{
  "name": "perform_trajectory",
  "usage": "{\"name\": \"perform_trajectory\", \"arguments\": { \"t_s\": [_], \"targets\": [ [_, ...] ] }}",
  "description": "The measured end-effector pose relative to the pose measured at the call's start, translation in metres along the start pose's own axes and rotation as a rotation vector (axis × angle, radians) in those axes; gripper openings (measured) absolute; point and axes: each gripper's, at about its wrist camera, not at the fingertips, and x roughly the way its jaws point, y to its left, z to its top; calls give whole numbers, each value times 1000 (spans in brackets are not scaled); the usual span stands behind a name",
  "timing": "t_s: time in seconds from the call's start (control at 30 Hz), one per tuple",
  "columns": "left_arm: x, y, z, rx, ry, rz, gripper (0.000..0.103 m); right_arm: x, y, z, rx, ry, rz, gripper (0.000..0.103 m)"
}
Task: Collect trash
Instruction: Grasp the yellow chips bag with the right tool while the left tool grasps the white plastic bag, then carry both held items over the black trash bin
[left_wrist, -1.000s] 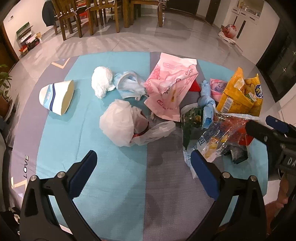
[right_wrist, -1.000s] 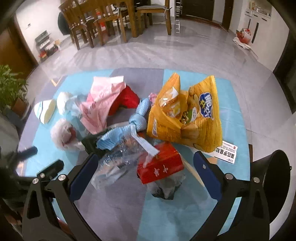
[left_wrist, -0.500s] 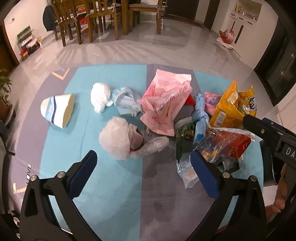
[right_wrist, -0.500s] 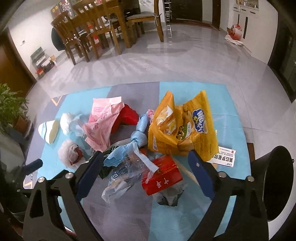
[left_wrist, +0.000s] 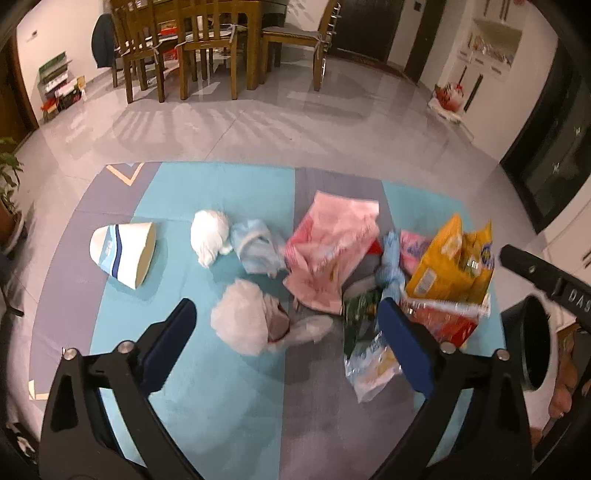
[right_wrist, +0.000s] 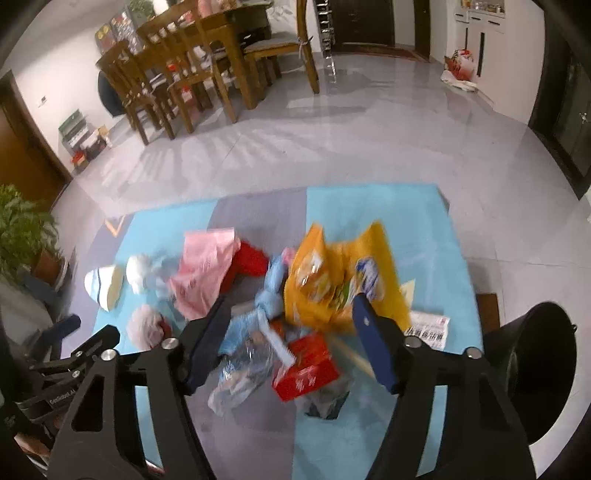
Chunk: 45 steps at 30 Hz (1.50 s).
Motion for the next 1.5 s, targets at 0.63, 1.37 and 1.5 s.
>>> {"name": "perform_trajectory", "arguments": {
  "t_s": [0.63,1.37,1.5],
  "targets": [
    [113,60,1,-241,296,54,75,70,-70,22,189,132,-57,64],
    [23,11,-4,-168,68,-134,21,13,-81,11,178,10,21,13],
    [-4,-13,3,-113,-10,-194,21,-21,-99,-4,232,-67,-13,13]
  ]
}}
